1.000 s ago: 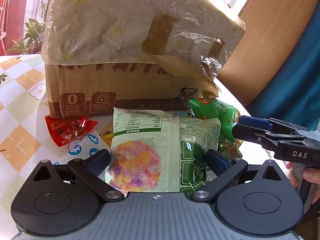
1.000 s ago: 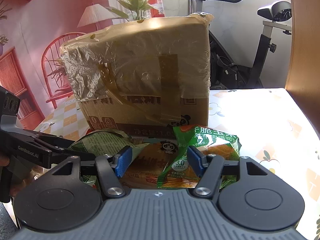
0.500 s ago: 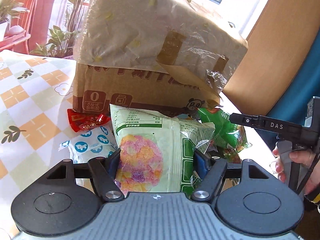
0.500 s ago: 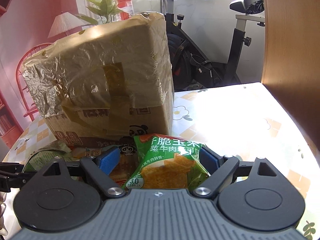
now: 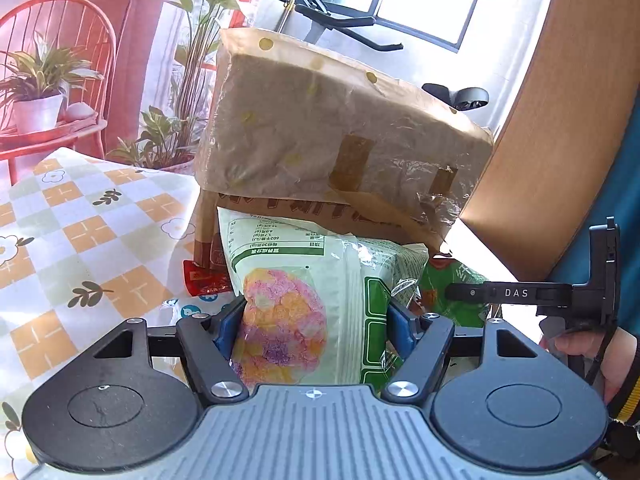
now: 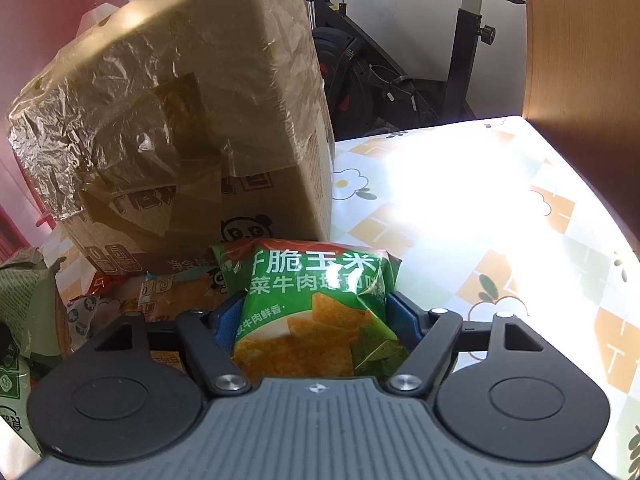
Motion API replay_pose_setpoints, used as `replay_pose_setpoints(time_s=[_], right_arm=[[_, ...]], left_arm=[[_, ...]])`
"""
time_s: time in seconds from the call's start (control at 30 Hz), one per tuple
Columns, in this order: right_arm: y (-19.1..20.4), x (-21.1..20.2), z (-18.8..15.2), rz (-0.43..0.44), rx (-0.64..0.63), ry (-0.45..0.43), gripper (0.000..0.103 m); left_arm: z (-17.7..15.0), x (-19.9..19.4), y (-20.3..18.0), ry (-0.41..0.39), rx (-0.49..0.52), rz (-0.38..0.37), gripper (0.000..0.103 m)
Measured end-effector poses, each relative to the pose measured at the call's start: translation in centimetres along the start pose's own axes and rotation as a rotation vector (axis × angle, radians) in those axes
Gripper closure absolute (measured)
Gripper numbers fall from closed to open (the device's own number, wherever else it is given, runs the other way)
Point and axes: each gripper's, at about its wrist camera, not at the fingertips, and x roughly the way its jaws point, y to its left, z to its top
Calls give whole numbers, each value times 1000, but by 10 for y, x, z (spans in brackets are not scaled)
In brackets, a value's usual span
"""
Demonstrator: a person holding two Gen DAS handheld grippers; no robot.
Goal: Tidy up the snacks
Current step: 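Lift both bags and carry both tools over the box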
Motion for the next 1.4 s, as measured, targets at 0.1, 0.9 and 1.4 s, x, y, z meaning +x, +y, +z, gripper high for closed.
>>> replay_pose_setpoints(time_s=[0.1,0.9,1.4], right_arm=[[11,-18,-6,24,-59,-39,30],[80,-117,29,195,-179,-339,32],[86,-67,164,133,-236,-457,32]], left_arm=[[2,-6,-4,-19,9,27,30],[66,-64,-31,-303,71,101,30],[195,11,-34,-347,102,173,30]])
